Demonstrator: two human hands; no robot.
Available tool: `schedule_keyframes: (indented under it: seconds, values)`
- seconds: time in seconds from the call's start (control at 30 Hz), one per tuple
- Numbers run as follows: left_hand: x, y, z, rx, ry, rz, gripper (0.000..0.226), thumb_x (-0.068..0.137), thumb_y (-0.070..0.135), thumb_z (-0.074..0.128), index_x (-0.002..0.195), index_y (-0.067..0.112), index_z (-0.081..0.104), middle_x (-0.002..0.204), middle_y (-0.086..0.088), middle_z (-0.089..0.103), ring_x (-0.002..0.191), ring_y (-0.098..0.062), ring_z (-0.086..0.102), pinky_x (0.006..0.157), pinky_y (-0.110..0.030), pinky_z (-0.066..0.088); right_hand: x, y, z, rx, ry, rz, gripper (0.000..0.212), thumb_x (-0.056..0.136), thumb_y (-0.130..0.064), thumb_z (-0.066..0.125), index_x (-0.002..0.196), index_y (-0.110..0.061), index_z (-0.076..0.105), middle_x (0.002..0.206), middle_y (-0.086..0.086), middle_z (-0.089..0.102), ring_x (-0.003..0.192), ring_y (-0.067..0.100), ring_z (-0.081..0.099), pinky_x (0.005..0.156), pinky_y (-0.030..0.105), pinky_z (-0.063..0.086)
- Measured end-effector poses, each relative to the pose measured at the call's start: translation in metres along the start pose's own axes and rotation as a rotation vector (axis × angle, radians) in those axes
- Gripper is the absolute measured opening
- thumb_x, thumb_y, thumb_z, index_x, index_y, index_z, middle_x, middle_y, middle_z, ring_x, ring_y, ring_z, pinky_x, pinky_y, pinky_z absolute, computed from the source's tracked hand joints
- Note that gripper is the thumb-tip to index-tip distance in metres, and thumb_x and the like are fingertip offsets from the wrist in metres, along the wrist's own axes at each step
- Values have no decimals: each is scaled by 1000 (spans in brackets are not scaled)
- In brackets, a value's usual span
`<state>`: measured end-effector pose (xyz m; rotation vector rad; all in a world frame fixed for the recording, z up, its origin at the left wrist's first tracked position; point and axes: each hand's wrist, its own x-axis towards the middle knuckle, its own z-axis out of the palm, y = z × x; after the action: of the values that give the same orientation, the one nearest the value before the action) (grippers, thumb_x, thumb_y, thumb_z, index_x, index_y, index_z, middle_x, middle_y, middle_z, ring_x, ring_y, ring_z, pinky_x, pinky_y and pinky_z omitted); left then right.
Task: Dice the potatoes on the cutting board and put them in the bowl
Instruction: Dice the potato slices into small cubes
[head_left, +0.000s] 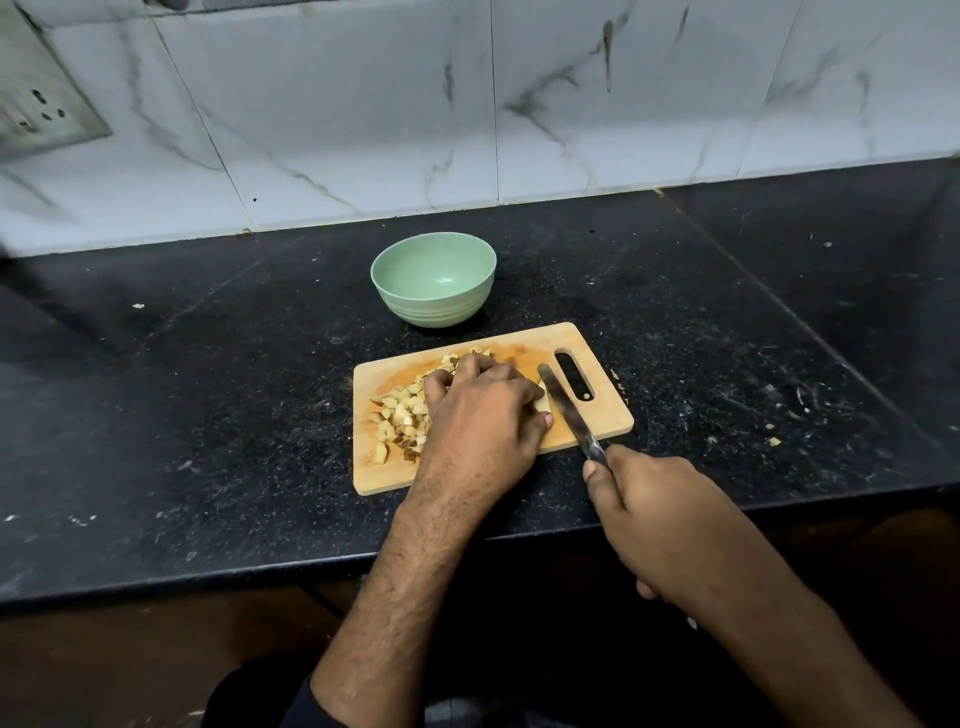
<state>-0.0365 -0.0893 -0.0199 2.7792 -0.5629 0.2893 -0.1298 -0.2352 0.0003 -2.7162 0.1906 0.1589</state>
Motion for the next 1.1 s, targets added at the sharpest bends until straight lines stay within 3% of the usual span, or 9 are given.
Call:
schedule_keyframes:
  seconds: [0.23,0.3,0.43,0.53,0.67,0.73,0.93,1.1]
  values:
    - [4,-2,0,-32,25,-31,22,93,40,65,114,34,70,119,17,63,121,-11,39,101,-42,21,-1,-6,0,24,-22,-2,36,105,-44,25,89,-24,50,66,4,66,44,13,63,49,26,51]
    - [5,1,2,-57,60,-51,21,91,41,67,110,32,72,114,16,64,116,-11,40,98,-40,22,0,-9,3,30,-36,-2,37,105,-44,23,89,-23,50,66,5,67,43,14,62,51,27,54]
    - [5,4,6,-53,96,-63,16,91,39,68,102,30,74,108,14,65,112,-12,42,94,-38,22,3,-13,7,-30,-22,-15,37,106,-43,24,93,-21,51,75,2,64,57,18,59,70,38,59]
    - [4,4,7,-63,111,-70,14,89,38,70,100,30,74,108,15,66,112,-12,43,94,-38,23,1,-14,5,-102,22,-28,34,105,-44,25,98,-23,51,80,-3,58,69,20,62,72,37,57]
    - [6,8,9,10,114,-72,10,91,32,69,100,29,74,107,13,66,110,-13,42,93,-39,24,-3,-17,2,-213,32,-49,33,106,-42,25,111,-24,53,81,-3,48,92,24,61,71,35,43]
    - [7,10,9,35,116,-65,9,92,27,68,100,27,73,106,12,65,110,-13,42,92,-39,22,-3,-19,0,-233,12,-43,32,106,-40,26,115,-25,52,84,-2,49,96,26,62,74,37,45]
    - [10,7,6,-11,78,-59,15,92,35,67,104,29,73,112,13,65,115,-12,41,93,-37,19,21,-14,2,-200,-21,-46,31,106,-38,28,113,-23,54,83,-1,57,83,25,62,72,37,50]
    - [8,6,9,-83,127,-117,12,88,38,71,98,32,75,105,16,68,114,-10,42,92,-37,19,24,-5,0,-179,-73,-67,29,106,-38,26,109,-23,52,75,-2,55,57,14,51,68,36,55]
